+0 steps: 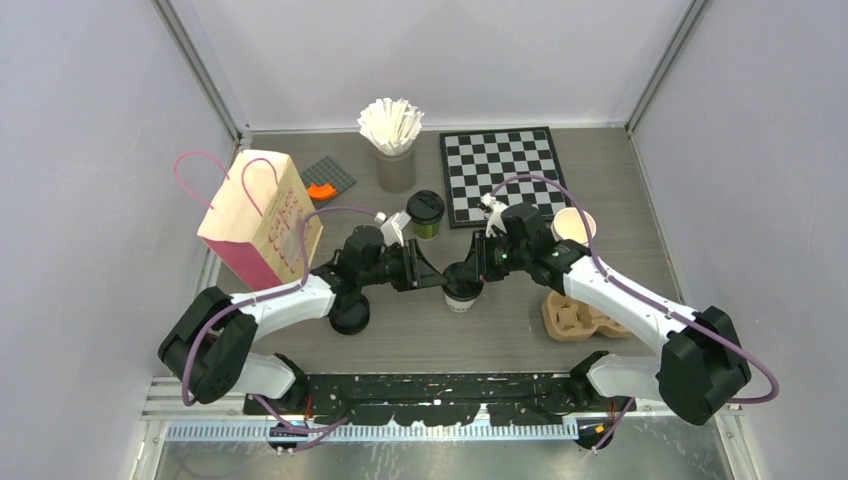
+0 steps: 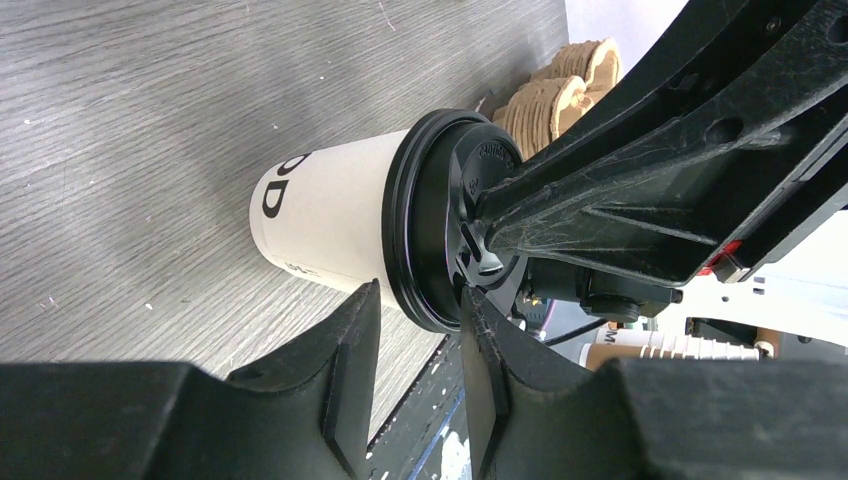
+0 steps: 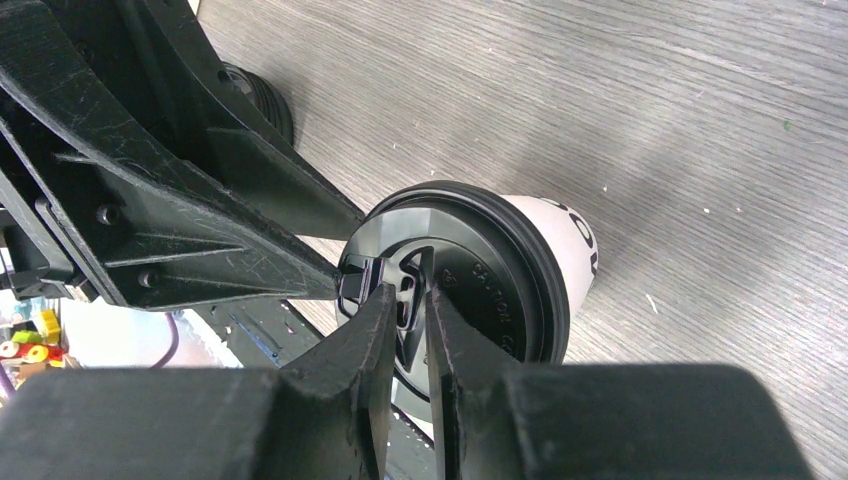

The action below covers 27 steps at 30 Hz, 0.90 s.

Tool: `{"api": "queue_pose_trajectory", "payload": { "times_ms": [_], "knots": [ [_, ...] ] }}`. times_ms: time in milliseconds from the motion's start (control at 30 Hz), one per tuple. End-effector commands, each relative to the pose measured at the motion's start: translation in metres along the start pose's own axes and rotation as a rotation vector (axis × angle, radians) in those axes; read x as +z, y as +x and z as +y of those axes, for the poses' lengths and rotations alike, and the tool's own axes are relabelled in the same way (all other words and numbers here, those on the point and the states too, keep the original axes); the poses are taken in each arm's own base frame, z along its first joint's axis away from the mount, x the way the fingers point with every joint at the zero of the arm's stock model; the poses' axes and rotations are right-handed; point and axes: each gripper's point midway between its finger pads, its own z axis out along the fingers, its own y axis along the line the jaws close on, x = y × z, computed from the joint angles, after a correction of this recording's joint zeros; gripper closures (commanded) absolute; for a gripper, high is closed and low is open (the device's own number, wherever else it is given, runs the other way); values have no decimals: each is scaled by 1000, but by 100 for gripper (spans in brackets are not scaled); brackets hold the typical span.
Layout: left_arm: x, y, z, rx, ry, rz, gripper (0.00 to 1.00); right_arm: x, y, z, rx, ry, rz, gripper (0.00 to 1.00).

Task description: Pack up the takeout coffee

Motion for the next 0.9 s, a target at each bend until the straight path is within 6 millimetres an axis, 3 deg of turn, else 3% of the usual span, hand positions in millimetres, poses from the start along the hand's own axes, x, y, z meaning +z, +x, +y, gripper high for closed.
{"api": "queue_pose_trajectory", "payload": {
  "times_ms": [0,133,200,367,500,867],
  "knots": [
    [-5,33,61,-41,-226,77,65,4,46,-49,44,190,140,76],
    [-4,18,30,-26,-138,70,62,2,29,-26,38,107,110,74],
    [-4,9,14,-15,-99,59,60,-4,10,-8,31,55,72,71],
    [-3,-8,-7,13,-64,43,56,-20,-25,24,-3,-14,-8,69],
    [1,-12,-8,31,-74,50,55,-24,-27,17,-20,34,-14,69],
    [10,-1,10,13,-100,80,56,-8,9,-18,8,122,66,72]
  ]
}}
